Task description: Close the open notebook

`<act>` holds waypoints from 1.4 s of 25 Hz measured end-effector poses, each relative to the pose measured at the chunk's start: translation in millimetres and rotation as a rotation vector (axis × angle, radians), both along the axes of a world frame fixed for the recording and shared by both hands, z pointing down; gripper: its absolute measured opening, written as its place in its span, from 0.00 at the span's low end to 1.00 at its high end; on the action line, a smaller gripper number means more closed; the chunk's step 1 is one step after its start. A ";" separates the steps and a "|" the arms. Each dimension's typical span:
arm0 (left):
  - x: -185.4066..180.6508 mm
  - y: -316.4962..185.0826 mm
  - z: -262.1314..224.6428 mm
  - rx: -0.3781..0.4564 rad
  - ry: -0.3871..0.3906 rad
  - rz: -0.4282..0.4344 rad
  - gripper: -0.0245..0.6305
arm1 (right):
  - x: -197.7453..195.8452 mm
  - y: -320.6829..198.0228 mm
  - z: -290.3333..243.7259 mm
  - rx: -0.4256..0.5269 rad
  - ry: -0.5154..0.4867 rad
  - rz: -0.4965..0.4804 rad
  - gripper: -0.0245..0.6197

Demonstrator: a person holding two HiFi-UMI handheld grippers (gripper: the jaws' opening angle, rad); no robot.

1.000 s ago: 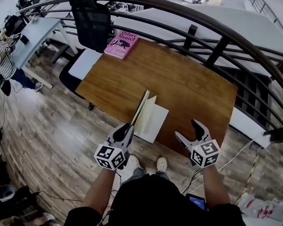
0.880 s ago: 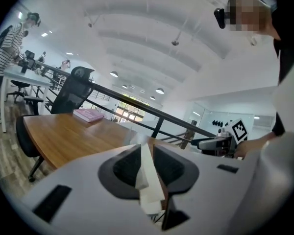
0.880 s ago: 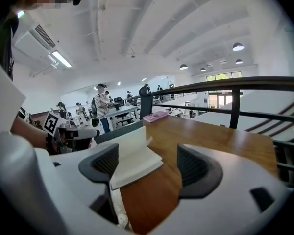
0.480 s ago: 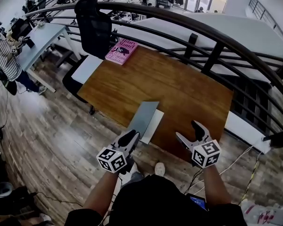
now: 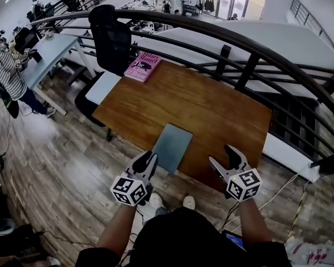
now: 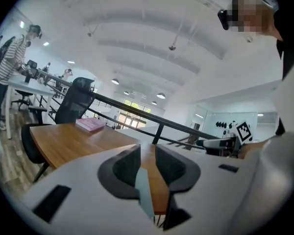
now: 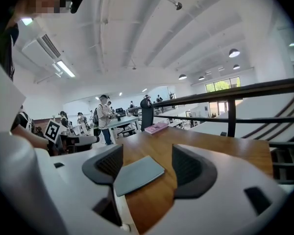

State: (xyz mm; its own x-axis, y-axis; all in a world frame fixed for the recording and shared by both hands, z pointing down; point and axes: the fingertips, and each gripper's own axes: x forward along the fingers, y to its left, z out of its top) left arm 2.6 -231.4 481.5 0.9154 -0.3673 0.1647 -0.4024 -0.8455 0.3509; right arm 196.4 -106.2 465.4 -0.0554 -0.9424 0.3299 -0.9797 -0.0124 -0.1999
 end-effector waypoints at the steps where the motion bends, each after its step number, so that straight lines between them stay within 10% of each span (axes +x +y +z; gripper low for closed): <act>1: -0.7 -3.0 -7.2 0.017 0.000 -0.008 0.19 | 0.3 -1.1 -6.0 0.021 -0.008 0.009 0.50; 13: -35.5 -16.3 -94.4 0.240 0.019 -0.094 0.18 | -1.7 -3.2 -80.0 0.263 -0.026 0.058 0.07; 35: -94.0 -36.2 -106.8 0.242 0.072 -0.267 0.15 | -24.2 -54.3 -91.2 0.320 -0.093 -0.076 0.03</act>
